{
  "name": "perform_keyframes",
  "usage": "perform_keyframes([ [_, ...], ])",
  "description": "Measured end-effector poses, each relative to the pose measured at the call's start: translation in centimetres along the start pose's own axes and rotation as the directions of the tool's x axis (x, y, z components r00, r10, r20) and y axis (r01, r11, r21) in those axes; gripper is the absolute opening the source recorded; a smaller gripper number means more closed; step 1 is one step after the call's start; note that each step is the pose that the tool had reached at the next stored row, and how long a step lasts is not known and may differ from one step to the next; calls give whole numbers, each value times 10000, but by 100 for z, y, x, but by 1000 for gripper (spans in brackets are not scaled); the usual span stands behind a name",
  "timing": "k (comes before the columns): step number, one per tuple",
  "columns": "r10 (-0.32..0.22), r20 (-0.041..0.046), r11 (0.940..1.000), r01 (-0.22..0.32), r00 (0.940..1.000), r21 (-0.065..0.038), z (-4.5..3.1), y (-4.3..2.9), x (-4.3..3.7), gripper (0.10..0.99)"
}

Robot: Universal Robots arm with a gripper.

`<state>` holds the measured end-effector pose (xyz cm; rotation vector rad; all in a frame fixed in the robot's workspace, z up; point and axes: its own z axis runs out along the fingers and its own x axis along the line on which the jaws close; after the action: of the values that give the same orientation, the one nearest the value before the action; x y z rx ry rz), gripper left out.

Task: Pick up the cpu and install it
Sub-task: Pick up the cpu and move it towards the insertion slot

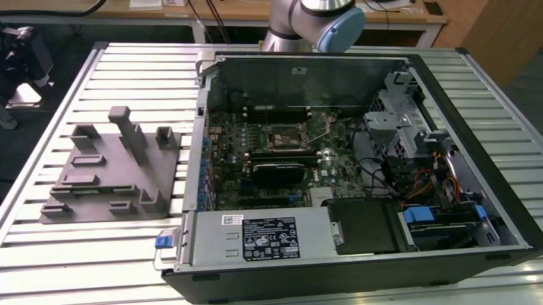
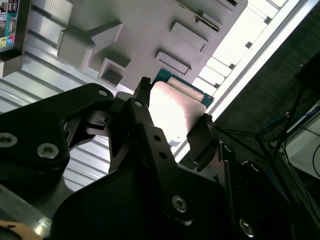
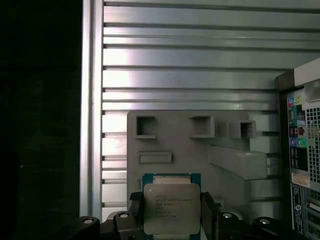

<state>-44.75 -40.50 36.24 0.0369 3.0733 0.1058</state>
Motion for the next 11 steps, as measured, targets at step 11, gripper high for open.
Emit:
perform_keyframes([
  [11,-3,55,10000,3,10000,-3,-182,13,-12,541],
])
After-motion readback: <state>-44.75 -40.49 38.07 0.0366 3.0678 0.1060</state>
